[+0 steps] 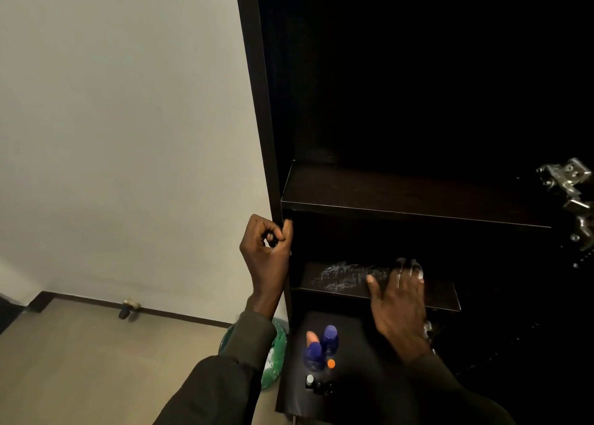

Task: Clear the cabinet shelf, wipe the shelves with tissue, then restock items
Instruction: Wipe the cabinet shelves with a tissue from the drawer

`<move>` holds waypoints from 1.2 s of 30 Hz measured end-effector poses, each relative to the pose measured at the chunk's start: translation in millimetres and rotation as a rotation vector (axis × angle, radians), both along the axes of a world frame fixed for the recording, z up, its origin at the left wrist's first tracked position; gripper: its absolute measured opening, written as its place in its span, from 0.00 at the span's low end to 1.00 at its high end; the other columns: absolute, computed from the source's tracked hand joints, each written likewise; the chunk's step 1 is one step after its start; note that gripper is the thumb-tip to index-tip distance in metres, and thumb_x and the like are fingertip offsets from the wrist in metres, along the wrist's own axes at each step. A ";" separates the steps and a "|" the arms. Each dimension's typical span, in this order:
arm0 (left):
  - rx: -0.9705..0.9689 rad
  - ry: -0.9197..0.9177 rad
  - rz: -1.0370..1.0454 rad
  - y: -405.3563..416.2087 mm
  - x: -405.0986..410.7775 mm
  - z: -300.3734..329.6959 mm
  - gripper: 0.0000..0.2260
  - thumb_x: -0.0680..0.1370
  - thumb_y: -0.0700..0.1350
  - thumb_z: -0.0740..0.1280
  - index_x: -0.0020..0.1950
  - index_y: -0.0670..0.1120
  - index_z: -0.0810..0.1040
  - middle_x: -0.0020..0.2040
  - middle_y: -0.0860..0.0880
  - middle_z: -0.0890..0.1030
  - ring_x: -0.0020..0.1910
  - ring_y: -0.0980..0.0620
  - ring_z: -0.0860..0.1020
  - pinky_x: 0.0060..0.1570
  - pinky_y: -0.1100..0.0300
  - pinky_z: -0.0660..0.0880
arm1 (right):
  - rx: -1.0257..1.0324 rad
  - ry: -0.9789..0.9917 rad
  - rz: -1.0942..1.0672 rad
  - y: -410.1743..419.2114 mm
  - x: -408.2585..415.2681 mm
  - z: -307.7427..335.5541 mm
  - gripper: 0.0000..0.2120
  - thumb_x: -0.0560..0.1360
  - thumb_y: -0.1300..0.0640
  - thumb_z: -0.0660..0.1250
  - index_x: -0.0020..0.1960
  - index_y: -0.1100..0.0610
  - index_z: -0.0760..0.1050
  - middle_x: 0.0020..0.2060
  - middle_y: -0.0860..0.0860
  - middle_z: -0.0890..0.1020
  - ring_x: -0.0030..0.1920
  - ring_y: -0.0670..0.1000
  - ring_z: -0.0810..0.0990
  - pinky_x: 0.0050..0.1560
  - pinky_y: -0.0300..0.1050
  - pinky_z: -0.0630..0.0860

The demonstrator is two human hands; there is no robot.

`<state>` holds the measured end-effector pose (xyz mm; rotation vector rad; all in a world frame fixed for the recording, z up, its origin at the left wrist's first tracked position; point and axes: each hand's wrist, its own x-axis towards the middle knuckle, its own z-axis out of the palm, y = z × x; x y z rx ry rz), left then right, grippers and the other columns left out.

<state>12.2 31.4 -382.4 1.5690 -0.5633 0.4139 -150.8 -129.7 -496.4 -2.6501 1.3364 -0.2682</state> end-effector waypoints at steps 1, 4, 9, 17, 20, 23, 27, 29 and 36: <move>0.001 0.001 0.001 -0.1 0.0 -0.7 0.16 0.75 0.33 0.72 0.35 0.45 0.69 0.34 0.50 0.71 0.32 0.56 0.68 0.36 0.69 0.67 | 0.011 -0.007 0.035 6.8 7.4 0.3 0.43 0.77 0.32 0.35 0.78 0.63 0.53 0.78 0.62 0.53 0.79 0.59 0.45 0.78 0.53 0.44; 0.001 0.000 -0.001 -0.3 -0.2 -1.9 0.16 0.75 0.33 0.72 0.35 0.44 0.69 0.34 0.49 0.71 0.32 0.56 0.68 0.35 0.68 0.66 | 0.042 -0.017 0.190 36.5 31.9 2.3 0.42 0.76 0.33 0.36 0.79 0.61 0.46 0.78 0.59 0.48 0.79 0.57 0.44 0.78 0.52 0.42; 0.023 -0.011 -0.004 1.2 2.7 -2.3 0.16 0.75 0.32 0.72 0.34 0.43 0.68 0.33 0.47 0.71 0.32 0.52 0.69 0.34 0.63 0.67 | 0.043 -0.021 0.559 80.9 74.0 11.5 0.31 0.79 0.45 0.50 0.74 0.63 0.64 0.74 0.61 0.66 0.76 0.58 0.60 0.76 0.52 0.52; 0.046 -0.025 -0.027 4.2 4.3 0.0 0.17 0.75 0.33 0.72 0.34 0.46 0.68 0.34 0.48 0.71 0.32 0.52 0.69 0.34 0.63 0.67 | 0.031 -0.045 0.454 68.8 56.3 8.7 0.34 0.80 0.42 0.45 0.79 0.58 0.44 0.78 0.55 0.44 0.78 0.52 0.40 0.77 0.47 0.39; 0.052 -0.030 -0.029 4.6 4.3 0.7 0.17 0.75 0.33 0.72 0.34 0.46 0.68 0.34 0.49 0.71 0.32 0.52 0.69 0.33 0.62 0.67 | 0.055 -0.039 0.248 37.7 24.3 4.7 0.37 0.79 0.38 0.44 0.79 0.58 0.41 0.77 0.54 0.41 0.78 0.53 0.38 0.77 0.48 0.39; 0.047 -0.019 -0.026 3.9 4.2 0.1 0.16 0.75 0.34 0.72 0.34 0.46 0.69 0.34 0.48 0.71 0.32 0.52 0.69 0.33 0.61 0.68 | 0.044 0.001 0.051 2.4 -17.5 1.6 0.40 0.78 0.34 0.40 0.79 0.61 0.44 0.78 0.57 0.44 0.79 0.55 0.42 0.78 0.50 0.42; 0.042 -0.011 -0.029 4.0 2.6 0.6 0.16 0.75 0.34 0.72 0.35 0.46 0.69 0.34 0.49 0.71 0.32 0.53 0.69 0.34 0.67 0.67 | 0.056 -0.003 -0.117 -21.4 -50.1 2.0 0.44 0.75 0.33 0.37 0.79 0.63 0.45 0.79 0.59 0.47 0.79 0.56 0.41 0.78 0.54 0.47; 0.050 -0.019 -0.025 3.7 2.2 0.5 0.16 0.75 0.33 0.72 0.35 0.45 0.69 0.34 0.48 0.71 0.32 0.53 0.69 0.34 0.67 0.67 | 0.056 0.008 -0.123 -16.0 -42.0 2.8 0.44 0.75 0.33 0.38 0.78 0.65 0.46 0.78 0.61 0.48 0.79 0.58 0.42 0.78 0.55 0.48; 0.055 -0.031 -0.014 3.9 2.7 0.2 0.15 0.75 0.32 0.72 0.34 0.42 0.69 0.34 0.47 0.71 0.32 0.53 0.68 0.34 0.65 0.66 | -0.013 0.013 0.359 88.7 51.6 0.4 0.41 0.76 0.36 0.50 0.77 0.65 0.54 0.77 0.62 0.54 0.78 0.59 0.50 0.75 0.54 0.49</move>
